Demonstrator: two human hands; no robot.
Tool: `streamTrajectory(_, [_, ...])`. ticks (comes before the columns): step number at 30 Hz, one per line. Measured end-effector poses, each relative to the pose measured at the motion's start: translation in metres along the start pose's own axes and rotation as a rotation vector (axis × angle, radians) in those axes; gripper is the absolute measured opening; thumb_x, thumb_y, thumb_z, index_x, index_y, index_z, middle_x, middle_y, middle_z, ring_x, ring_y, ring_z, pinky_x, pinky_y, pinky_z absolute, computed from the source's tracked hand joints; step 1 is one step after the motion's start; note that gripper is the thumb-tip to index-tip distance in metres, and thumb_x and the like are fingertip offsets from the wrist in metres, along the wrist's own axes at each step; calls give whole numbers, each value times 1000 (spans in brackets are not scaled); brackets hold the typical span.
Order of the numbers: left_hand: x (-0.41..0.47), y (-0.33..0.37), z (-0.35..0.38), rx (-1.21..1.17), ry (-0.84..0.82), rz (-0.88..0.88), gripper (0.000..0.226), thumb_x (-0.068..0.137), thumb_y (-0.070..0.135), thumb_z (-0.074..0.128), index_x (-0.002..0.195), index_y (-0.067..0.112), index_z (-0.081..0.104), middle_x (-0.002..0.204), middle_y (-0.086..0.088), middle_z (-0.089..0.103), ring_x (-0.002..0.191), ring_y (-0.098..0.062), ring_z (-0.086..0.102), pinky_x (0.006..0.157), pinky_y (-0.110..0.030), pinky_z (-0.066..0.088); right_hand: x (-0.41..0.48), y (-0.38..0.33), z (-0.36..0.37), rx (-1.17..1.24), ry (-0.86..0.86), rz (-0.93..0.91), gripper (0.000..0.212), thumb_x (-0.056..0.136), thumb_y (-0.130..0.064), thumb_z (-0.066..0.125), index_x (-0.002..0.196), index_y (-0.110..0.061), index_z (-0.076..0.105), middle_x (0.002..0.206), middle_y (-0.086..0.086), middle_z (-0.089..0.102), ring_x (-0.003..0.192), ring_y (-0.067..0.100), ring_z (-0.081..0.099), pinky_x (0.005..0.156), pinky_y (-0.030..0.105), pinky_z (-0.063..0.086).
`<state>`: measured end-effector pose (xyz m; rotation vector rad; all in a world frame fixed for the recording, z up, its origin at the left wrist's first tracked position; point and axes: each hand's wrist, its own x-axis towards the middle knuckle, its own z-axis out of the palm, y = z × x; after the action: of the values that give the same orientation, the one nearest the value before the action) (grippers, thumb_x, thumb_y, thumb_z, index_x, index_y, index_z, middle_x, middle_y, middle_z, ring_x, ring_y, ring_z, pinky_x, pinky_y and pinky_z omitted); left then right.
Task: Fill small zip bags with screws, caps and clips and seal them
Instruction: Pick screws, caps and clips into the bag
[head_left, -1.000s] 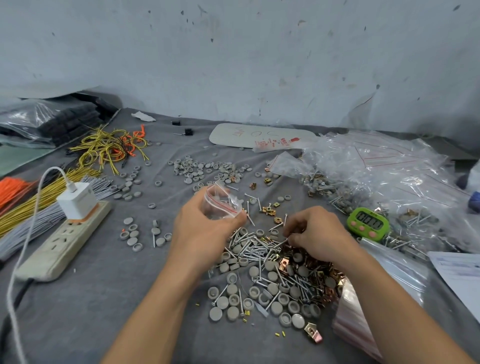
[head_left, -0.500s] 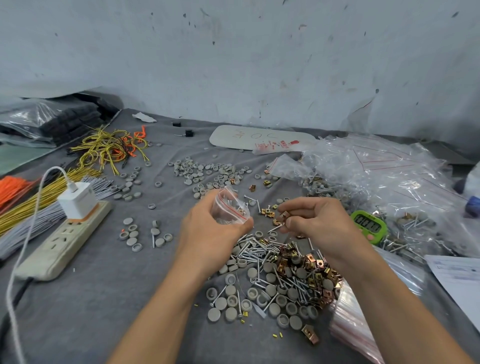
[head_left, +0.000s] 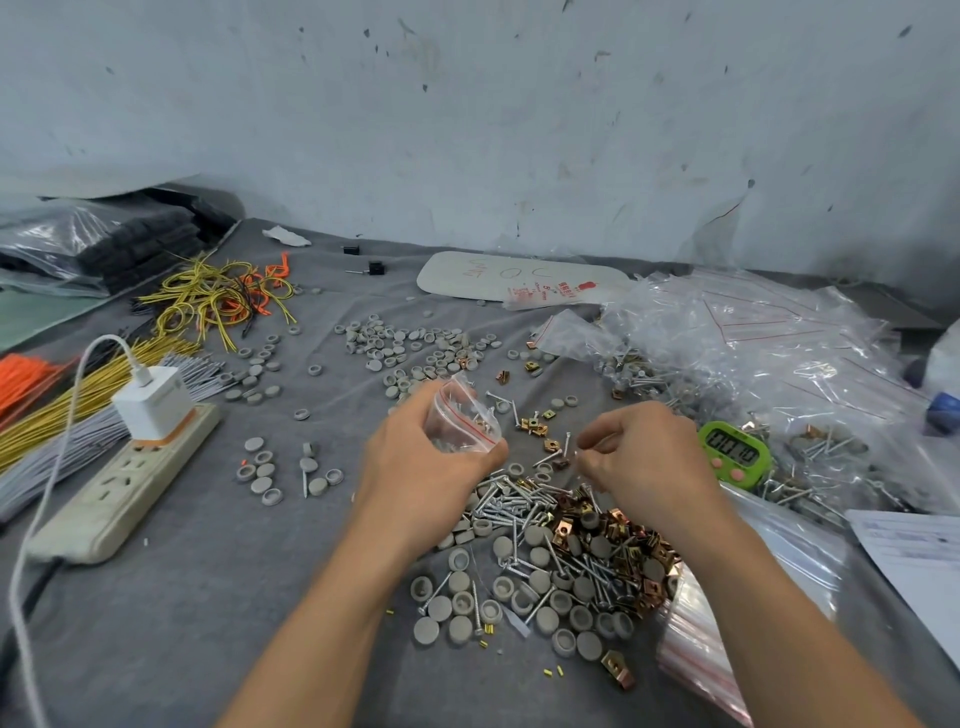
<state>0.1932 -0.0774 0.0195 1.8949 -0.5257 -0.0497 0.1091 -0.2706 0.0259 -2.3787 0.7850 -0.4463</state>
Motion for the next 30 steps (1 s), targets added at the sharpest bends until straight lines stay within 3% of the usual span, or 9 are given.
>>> streamTrajectory(3, [0,0,1,26,0,18,35,73,35,84,97,48,61,87,28,72,78,9,65,64,-24,43,-7,-9,-3,230,151,-116,15,83,-24,82,80,-38,79,72,-22,74,69,-7,70,62,11,53])
streamTrajectory(7, [-1,0,3,54,-14,64,44,67,35,85,98,52,58,90,34,67,85,14,61,58,-10,40,-19,-38,-7,533,169,-323,23,84,-13,80,86,-36,82,78,-21,76,76,-1,73,68,15,57])
streamTrajectory(13, [-1,-1,3,53,-92,114,57,60,34,81,111,49,59,97,23,71,86,3,67,73,-33,56,-28,-64,11,415,23,-416,26,84,-8,76,92,-32,83,82,-27,75,79,-11,70,72,4,50])
streamTrajectory(16, [-1,-3,0,25,-70,130,54,58,33,78,105,49,57,91,22,69,80,0,65,63,-20,51,-24,-59,7,434,113,-330,23,86,-13,74,90,-34,83,80,-25,76,79,-8,71,74,14,56])
streamTrajectory(18, [0,-5,-2,9,-45,112,58,58,32,80,107,50,54,91,22,69,79,0,65,63,-20,51,-25,-56,2,453,40,-273,12,83,-28,77,90,-37,81,80,-23,76,78,-4,71,74,24,58])
streamTrajectory(21, [2,-5,-4,16,-22,86,78,52,32,83,119,52,48,101,19,69,89,-4,67,73,-27,55,-35,-59,9,360,-240,-228,44,74,-48,77,117,-41,70,84,-22,76,81,-4,71,77,25,53])
streamTrajectory(26, [-1,-1,-5,181,-81,109,121,49,28,88,149,53,25,142,16,50,122,-10,55,101,-37,49,-39,-57,7,341,-312,-239,63,76,-35,78,134,-44,57,87,-18,78,82,-1,72,76,17,51])
streamTrajectory(28, [-3,0,-7,226,-110,104,131,48,28,89,152,56,16,144,17,43,124,-7,48,102,-32,43,-41,-55,6,346,-409,-230,75,72,-39,78,141,-48,49,96,-12,79,86,6,74,85,27,55])
streamTrajectory(30, [-3,0,-10,260,-156,90,136,46,26,90,153,58,11,135,17,44,120,-7,48,97,-31,44,-41,-54,13,286,-339,-230,65,77,-34,76,137,-45,53,88,-10,78,79,8,73,82,31,57])
